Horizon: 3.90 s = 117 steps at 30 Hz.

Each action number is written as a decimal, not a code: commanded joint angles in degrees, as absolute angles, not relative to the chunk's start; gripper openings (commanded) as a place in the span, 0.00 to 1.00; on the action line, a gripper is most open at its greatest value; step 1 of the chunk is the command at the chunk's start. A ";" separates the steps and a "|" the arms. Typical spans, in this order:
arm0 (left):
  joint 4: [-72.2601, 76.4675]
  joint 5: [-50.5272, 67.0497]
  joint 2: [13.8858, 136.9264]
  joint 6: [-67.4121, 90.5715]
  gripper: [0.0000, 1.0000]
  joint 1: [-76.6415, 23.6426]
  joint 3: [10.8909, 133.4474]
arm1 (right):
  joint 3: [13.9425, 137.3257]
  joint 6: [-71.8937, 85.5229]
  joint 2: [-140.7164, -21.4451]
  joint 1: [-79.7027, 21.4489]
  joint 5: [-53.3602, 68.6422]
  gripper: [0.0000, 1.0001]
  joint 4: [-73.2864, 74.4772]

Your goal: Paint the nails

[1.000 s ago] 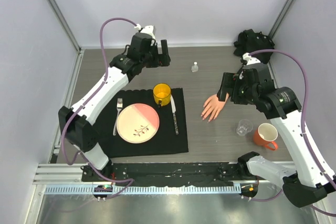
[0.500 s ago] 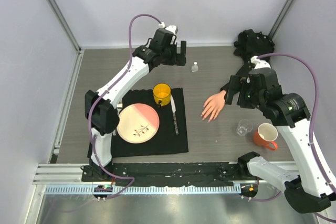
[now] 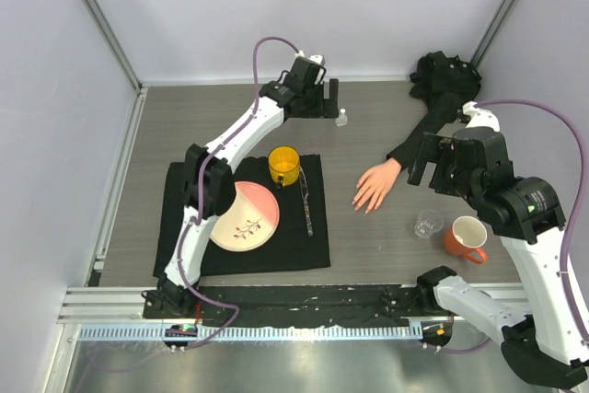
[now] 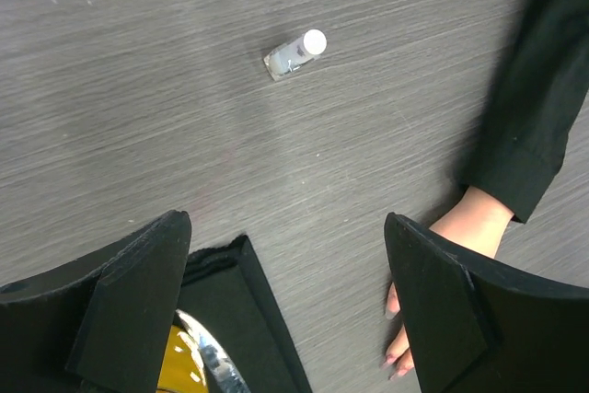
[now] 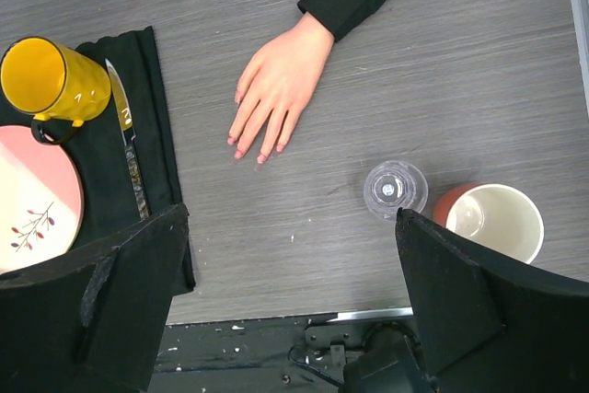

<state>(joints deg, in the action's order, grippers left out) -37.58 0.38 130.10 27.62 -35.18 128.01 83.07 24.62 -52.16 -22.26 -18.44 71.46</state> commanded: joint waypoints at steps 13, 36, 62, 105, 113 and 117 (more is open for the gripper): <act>-40.35 1.58 98.84 32.78 1.00 -33.49 105.41 | 90.00 22.77 -81.27 -22.24 -16.34 0.96 48.89; -48.42 1.42 80.24 24.79 0.97 -26.45 91.57 | 120.23 13.71 -127.26 -20.48 -13.09 0.75 40.61; -50.19 -8.79 80.42 16.26 0.98 -32.61 91.85 | 129.64 12.13 -138.69 -20.04 -13.45 0.48 37.79; -30.09 28.55 82.97 18.99 0.98 -37.52 86.06 | 98.53 19.59 -90.02 -22.94 -0.71 0.01 61.95; -10.74 19.34 79.80 6.25 0.82 -50.26 76.56 | 94.48 26.97 -78.40 -23.03 9.49 0.01 69.95; -4.32 16.70 79.45 2.73 0.72 -52.56 74.01 | 96.68 28.56 -76.12 -23.03 10.02 0.01 72.68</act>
<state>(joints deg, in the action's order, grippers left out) -17.52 18.81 82.83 8.29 -51.51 75.61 94.17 25.02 -79.46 -23.03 6.31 69.32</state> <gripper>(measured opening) 0.754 0.234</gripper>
